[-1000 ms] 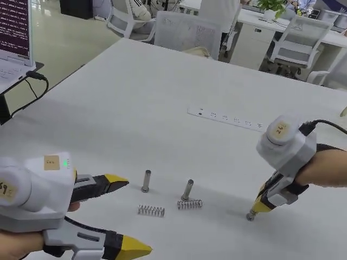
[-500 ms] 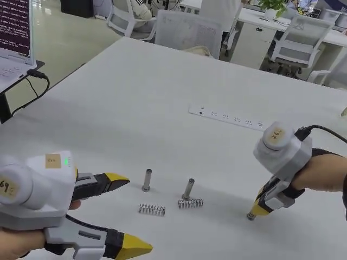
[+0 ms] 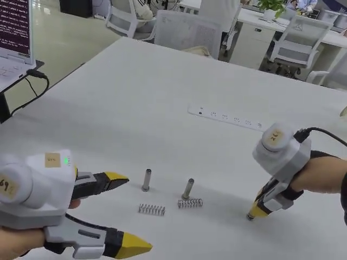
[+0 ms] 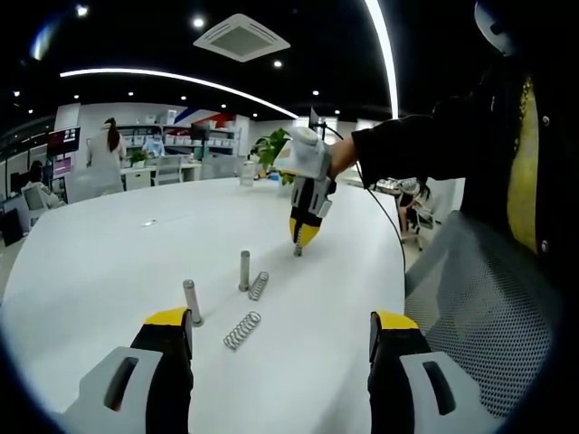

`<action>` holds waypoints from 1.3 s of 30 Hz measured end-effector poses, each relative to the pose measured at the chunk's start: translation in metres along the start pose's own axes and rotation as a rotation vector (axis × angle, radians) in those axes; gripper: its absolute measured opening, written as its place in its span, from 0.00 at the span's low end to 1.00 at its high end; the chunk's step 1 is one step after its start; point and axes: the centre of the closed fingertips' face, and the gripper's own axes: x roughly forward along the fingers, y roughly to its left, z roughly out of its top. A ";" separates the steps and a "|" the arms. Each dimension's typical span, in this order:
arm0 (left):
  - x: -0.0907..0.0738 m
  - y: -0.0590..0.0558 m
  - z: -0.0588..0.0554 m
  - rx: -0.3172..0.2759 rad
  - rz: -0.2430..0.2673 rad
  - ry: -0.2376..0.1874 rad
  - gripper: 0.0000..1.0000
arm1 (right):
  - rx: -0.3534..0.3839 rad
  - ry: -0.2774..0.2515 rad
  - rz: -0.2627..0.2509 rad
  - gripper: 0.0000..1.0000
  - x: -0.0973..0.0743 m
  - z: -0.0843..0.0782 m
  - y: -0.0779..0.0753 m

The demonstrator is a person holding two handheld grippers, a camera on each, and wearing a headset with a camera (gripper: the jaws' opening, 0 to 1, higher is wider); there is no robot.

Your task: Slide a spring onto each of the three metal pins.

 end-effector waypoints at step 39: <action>0.007 -0.002 -0.003 0.005 -0.027 0.021 0.75 | -0.038 -0.137 -0.019 0.38 -0.035 0.020 0.008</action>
